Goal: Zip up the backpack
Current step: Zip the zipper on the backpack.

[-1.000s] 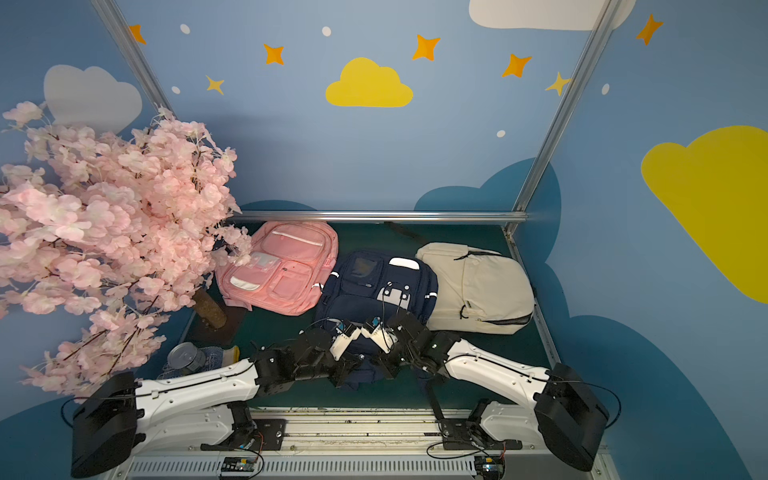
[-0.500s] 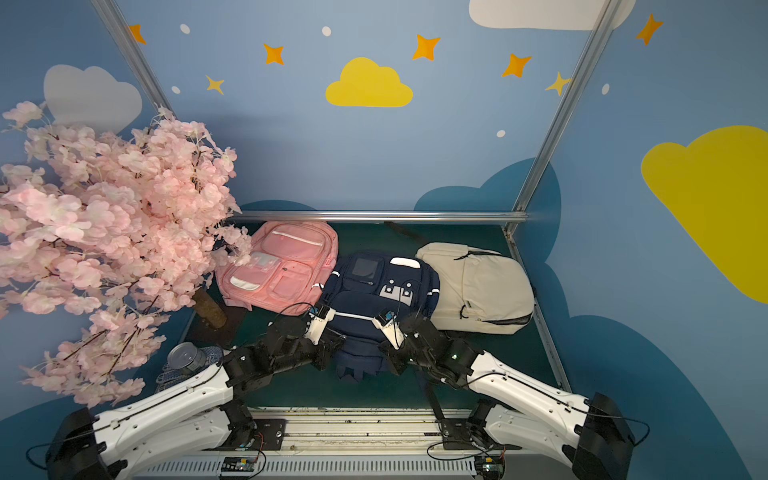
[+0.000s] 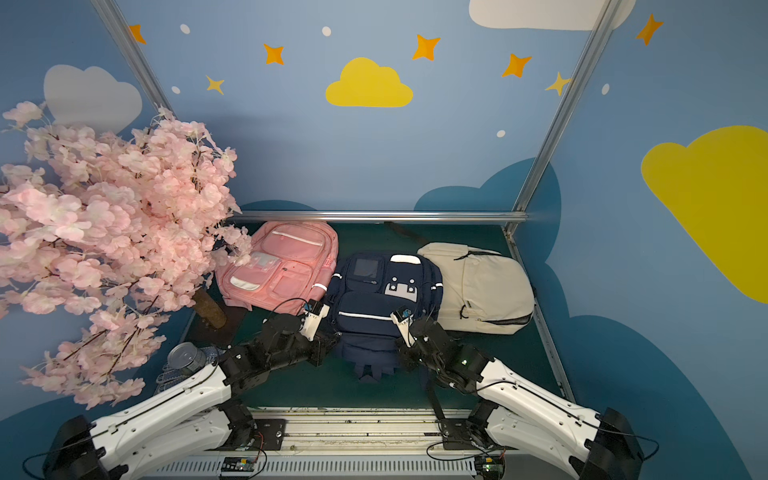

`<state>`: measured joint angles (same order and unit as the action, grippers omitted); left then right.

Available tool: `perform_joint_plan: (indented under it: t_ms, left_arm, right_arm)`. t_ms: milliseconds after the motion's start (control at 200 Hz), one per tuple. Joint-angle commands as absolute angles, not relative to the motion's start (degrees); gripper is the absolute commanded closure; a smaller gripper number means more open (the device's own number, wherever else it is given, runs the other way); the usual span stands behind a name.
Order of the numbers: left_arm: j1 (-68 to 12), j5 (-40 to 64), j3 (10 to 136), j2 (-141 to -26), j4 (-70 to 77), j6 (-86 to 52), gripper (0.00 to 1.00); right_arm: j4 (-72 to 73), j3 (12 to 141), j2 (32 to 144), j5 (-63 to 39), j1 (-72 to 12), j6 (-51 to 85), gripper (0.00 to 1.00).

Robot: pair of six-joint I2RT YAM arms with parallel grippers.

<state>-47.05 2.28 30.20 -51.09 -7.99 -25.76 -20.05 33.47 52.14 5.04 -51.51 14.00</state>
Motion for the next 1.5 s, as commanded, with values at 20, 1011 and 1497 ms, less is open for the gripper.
perform_joint_plan:
  t_ms: [20,1011,1497]
  left_arm:
    - [-51.84,-1.13,30.71,-50.67,-3.85,-23.01,0.98]
    - [-57.01,-1.66,32.67,-54.26,0.53,-22.81,0.98]
    - [-53.10,0.73,32.51,-51.86,-2.46,-22.41,0.98]
  right_arm:
    - [-23.84,34.01,50.91,9.69,-49.80,14.17,0.98]
    - [-13.35,33.86,65.74,-9.20,-55.55,14.37,0.76]
    - [-17.56,34.90,64.46,-6.56,-55.95,13.74,1.00]
